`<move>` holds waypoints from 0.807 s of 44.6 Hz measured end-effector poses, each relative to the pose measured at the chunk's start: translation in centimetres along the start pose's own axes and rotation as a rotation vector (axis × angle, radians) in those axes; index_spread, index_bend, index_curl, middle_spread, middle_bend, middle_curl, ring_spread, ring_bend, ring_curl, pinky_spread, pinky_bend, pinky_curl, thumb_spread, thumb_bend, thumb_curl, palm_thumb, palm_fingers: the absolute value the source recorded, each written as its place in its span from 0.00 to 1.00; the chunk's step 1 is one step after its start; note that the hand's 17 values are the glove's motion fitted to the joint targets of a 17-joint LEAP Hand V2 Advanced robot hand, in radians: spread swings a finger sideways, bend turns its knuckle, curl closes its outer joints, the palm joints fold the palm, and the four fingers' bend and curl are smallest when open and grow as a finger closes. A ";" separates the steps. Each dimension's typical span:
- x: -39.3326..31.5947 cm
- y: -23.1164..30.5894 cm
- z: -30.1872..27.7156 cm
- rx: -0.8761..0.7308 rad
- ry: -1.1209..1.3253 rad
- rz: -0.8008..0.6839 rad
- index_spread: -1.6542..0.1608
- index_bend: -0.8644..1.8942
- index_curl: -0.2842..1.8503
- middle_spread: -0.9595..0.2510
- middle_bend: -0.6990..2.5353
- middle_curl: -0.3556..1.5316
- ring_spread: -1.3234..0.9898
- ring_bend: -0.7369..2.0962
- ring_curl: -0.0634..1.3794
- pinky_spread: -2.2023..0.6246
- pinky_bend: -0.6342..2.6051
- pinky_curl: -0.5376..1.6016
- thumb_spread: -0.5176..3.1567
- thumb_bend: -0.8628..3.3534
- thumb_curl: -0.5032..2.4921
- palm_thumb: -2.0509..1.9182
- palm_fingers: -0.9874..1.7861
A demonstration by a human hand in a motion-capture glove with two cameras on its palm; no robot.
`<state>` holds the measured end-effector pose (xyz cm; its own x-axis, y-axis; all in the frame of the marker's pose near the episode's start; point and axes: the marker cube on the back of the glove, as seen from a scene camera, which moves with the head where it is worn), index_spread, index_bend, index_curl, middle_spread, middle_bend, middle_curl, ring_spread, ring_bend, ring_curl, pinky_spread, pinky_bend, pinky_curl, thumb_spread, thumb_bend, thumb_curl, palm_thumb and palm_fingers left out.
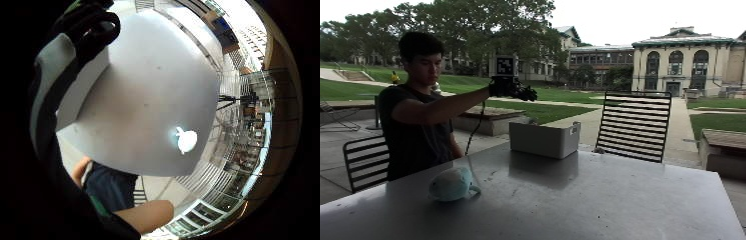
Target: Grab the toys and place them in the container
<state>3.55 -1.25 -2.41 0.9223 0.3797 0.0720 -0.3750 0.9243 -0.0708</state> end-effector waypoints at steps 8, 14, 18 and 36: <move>8.8 3.6 1.2 -0.008 0.001 0.322 0.75 0.33 0.28 0.79 0.29 0.43 0.51 0.54 0.25 0.76 0.75 0.45 0.43 0.19 0.27 0.50 0.42; 15.0 7.0 3.2 -0.026 0.051 0.394 0.75 0.42 0.29 0.78 0.33 0.45 0.50 0.51 0.24 0.76 0.58 0.37 0.43 0.19 0.27 0.50 0.31; 17.5 8.9 4.4 -0.014 0.052 0.429 0.74 0.43 0.30 0.76 0.35 0.45 0.49 0.50 0.24 0.76 0.52 0.38 0.43 0.19 0.26 0.50 0.32; 25.9 15.8 12.6 -0.015 -0.010 0.496 0.71 0.46 0.33 0.70 0.34 0.44 0.49 0.43 0.20 0.77 0.46 0.34 0.43 0.19 0.25 0.50 0.38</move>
<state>20.38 23.63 10.87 0.6325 0.7738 0.0355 -0.7667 0.6319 -0.1135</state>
